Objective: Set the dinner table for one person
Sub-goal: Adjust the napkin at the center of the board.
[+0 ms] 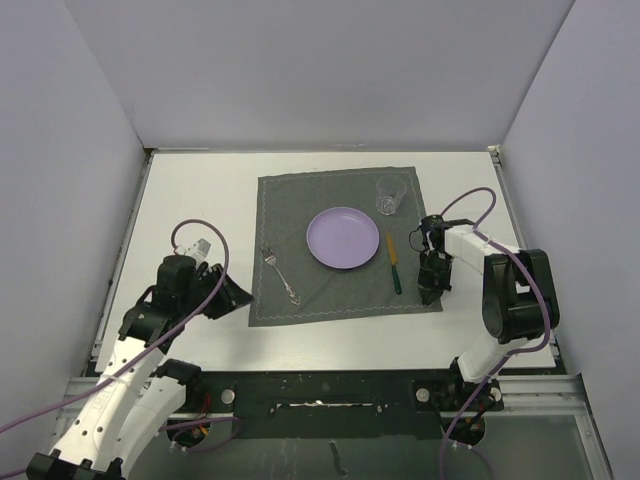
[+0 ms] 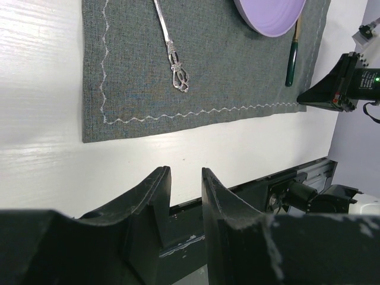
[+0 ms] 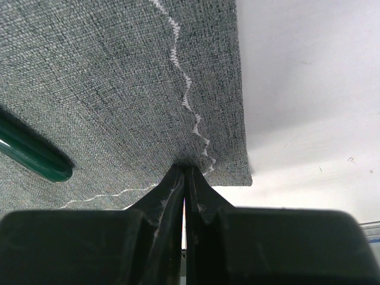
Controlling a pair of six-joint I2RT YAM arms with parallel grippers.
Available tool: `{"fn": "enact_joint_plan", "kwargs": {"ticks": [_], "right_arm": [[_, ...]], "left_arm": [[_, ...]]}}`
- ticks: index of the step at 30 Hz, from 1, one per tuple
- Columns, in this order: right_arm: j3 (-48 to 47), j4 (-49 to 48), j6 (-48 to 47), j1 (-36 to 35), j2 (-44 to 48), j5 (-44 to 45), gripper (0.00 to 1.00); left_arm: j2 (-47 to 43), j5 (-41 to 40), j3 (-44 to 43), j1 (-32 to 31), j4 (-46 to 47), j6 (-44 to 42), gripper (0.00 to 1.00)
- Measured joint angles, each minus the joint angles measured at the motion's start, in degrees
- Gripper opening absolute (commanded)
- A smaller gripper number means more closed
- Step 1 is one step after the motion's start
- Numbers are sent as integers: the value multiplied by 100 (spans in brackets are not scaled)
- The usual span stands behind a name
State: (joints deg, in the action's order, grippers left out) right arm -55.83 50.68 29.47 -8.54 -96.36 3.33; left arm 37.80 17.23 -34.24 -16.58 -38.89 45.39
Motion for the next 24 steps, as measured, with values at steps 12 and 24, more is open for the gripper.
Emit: {"fn": "enact_joint_plan", "kwargs": {"ticks": [12,24], "right_arm": [[-127,334,-33,55,-188,243,0],[-173,505,-74,101,-278,356,0]], "left_arm": [[144,-72,-654,24,-184,-175,27],[286,-72,-691,81,-203,-245,27]]}}
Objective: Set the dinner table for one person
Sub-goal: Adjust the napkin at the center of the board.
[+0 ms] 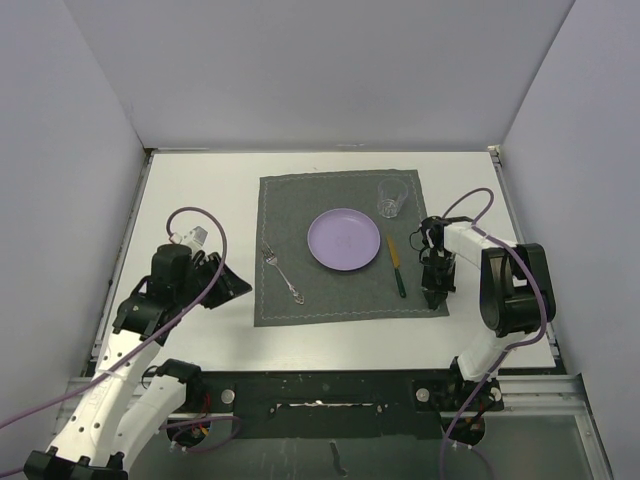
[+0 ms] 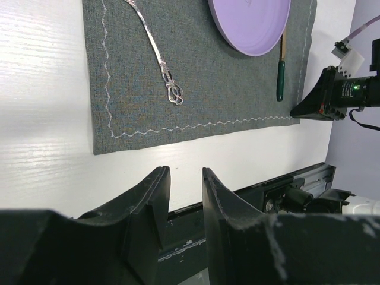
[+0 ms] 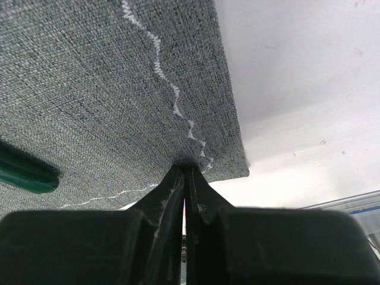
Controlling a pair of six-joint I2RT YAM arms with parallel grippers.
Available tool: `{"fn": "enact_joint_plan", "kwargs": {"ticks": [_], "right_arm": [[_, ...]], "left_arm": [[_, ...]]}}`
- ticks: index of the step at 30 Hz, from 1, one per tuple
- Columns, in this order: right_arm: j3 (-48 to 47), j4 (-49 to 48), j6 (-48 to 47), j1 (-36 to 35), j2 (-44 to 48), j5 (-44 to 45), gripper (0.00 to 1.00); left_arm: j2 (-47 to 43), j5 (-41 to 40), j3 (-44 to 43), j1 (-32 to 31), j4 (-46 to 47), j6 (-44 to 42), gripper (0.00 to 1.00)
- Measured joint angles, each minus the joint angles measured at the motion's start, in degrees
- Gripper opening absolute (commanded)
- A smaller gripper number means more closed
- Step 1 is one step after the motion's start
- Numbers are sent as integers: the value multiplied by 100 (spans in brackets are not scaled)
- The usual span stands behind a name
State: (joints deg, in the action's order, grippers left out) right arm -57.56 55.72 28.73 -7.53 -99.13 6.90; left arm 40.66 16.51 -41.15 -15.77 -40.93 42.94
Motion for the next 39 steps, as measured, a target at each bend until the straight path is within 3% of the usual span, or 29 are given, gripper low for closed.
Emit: {"fn": "enact_joint_plan", "kwargs": {"ticks": [5,8,15,29,34,39], "right_arm": [[0,-7,-92,-24,4,-22,1],[0,-24,-136,-127,31,-50,21],[-66,-142,-168,-509,245,-234,43],[-780,26,-39,-1005,1318,-195,42],[-835,-365,-219,-1899,1915,-590,36],[-1019,-728,-647,-3119,1746,-833,30]], "left_arm": [[48,7,2,9,15,2,27],[52,24,9,13,37,4,27],[52,33,52,13,44,7,27],[-26,155,168,13,76,90,27],[-68,177,616,13,168,481,27],[-734,175,1342,24,273,1180,27]]}}
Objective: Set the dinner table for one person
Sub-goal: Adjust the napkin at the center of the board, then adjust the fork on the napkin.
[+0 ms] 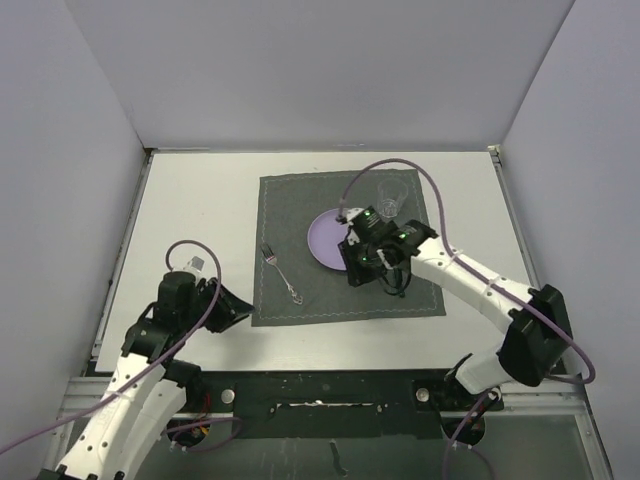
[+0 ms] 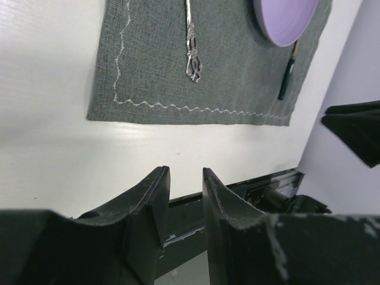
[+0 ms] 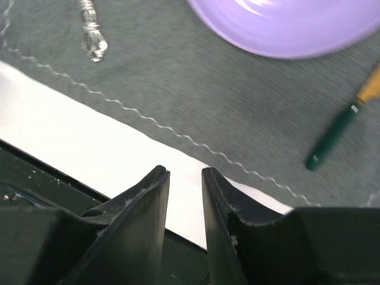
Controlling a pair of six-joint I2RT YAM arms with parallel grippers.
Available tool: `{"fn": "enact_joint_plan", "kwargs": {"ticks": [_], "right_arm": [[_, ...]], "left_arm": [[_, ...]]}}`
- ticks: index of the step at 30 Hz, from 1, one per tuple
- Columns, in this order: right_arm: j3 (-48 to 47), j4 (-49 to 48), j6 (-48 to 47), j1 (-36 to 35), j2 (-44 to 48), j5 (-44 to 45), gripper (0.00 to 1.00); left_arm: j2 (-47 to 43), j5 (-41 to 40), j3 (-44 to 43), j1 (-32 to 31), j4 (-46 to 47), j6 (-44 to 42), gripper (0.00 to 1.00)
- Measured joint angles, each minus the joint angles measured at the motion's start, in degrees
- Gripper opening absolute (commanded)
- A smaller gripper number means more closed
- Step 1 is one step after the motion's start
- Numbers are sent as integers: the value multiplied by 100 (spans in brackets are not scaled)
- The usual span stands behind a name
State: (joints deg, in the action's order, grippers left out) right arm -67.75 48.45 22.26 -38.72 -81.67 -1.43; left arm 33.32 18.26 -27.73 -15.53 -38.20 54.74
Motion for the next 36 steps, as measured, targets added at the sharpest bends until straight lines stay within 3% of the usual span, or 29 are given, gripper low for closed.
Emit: {"fn": "enact_joint_plan", "kwargs": {"ticks": [8,15,36], "right_arm": [[-802,-564,-612,-1150,-1556,37,38],[-1648,-922,-951,-1473,-2931,186,38],[-3598,-1224,-1502,-1598,-4406,160,40]], "left_arm": [[-1434,-313,81,0,-457,476,28],[-1593,-715,-822,0,-1436,393,28],[-1799,-1051,-1683,0,-2859,162,28]]}}
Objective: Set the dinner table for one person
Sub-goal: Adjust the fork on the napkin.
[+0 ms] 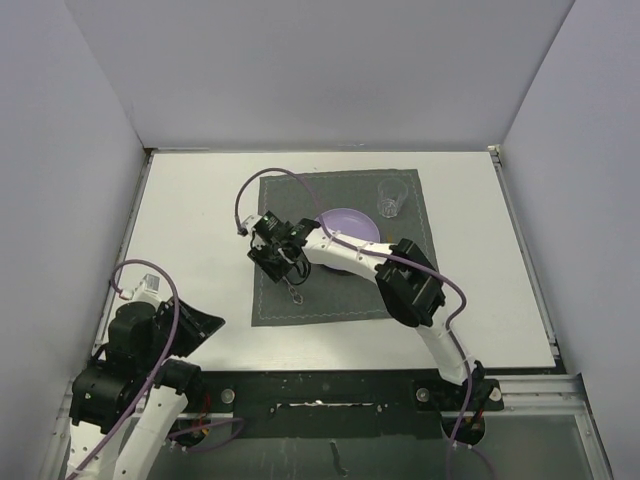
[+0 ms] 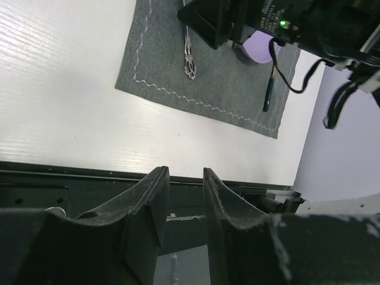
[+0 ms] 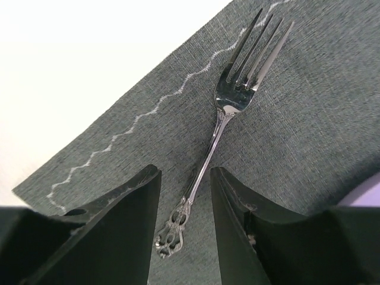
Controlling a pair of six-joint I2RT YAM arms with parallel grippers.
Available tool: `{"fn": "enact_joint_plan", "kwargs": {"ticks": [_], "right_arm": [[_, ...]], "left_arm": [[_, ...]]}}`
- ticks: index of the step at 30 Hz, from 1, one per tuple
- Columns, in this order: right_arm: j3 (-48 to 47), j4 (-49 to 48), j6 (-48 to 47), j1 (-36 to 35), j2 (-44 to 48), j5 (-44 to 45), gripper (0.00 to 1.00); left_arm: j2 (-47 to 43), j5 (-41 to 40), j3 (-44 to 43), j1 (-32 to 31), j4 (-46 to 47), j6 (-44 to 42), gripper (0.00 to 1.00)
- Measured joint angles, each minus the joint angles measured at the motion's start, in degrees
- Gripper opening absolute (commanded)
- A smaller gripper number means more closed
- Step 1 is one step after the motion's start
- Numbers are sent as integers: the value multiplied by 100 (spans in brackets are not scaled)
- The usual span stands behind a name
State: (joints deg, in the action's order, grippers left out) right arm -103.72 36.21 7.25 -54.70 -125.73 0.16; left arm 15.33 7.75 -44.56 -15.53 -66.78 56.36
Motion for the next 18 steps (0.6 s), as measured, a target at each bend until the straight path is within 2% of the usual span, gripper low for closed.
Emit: {"fn": "enact_joint_plan", "kwargs": {"ticks": [6,18], "right_arm": [[-33,17,-68,149,-348,-116,40],[-96,31,-83,319,-376,-297,37]], "left_arm": [[-42,-55,-131,0,-140,-31,29],[-94,-116,-131,0,-205,-57,29]]}}
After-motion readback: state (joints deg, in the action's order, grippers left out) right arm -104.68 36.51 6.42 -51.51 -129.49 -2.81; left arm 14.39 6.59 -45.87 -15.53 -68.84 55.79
